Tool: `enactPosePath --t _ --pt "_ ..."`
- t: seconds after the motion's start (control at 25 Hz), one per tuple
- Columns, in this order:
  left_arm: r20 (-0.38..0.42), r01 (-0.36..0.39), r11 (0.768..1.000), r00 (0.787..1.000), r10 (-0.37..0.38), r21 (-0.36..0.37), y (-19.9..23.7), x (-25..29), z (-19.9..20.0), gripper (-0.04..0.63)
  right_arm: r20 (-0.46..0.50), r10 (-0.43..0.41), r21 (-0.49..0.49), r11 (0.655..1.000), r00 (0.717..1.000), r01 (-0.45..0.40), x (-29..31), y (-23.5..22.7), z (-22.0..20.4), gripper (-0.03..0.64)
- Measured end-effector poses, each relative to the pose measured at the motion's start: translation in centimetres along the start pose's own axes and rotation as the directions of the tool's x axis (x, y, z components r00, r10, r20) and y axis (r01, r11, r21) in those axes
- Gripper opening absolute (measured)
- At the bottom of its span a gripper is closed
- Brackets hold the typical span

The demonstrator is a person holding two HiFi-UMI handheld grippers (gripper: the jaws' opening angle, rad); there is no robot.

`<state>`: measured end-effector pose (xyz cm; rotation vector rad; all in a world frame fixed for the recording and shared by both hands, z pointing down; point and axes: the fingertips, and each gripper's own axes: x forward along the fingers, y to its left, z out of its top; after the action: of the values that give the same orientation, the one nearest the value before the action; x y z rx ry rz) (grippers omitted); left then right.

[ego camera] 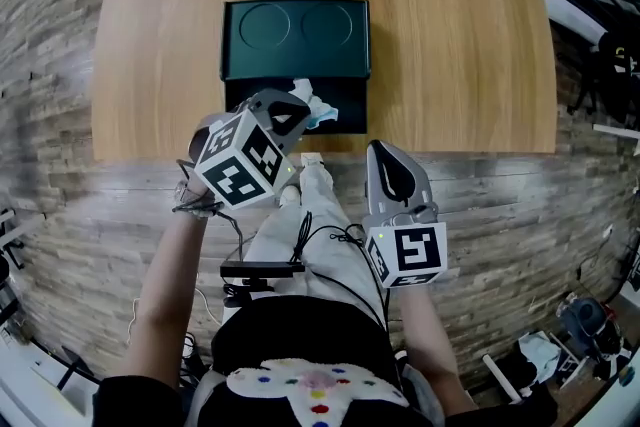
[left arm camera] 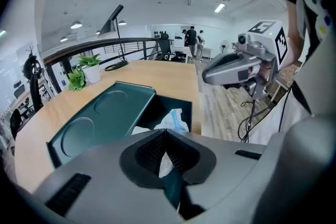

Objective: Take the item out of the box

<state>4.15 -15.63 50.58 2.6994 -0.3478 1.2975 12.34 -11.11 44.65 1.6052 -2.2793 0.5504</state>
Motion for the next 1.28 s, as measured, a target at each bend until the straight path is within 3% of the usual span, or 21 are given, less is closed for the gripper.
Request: enactPosePath --t 0.28,0.48,0.68,0.96,1.28 --pt "0.113 -0.06 0.997 0.992 0.065 -0.048 -0.3 -3.3 1.7 0.008 0.048 0.003 -0.032 0.999 0.999 -0.002 -1.2 1.3 2.3 0.009" --pt "0.215 -0.129 0.988 0.966 0.145 -0.086 -0.4 -6.4 3.6 0.006 0.093 0.005 -0.056 0.998 0.996 0.0 -2.7 2.1 4.0 0.009" --pt "0.311 -0.208 0.969 0.92 0.239 -0.13 -0.1 -10.6 5.3 0.006 0.137 0.006 -0.079 0.997 0.991 0.005 -3.7 3.0 6.1 0.009" --pt "0.419 -0.312 0.935 0.836 0.354 -0.167 -0.2 -16.3 7.5 0.006 0.185 0.013 -0.107 0.994 0.983 0.007 -5.1 3.8 8.9 0.009" --pt "0.475 -0.364 0.902 0.767 0.431 -0.232 -1.1 -21.0 7.3 0.006 0.229 0.028 -0.149 0.989 0.973 0.007 -6.8 5.2 11.3 0.009"
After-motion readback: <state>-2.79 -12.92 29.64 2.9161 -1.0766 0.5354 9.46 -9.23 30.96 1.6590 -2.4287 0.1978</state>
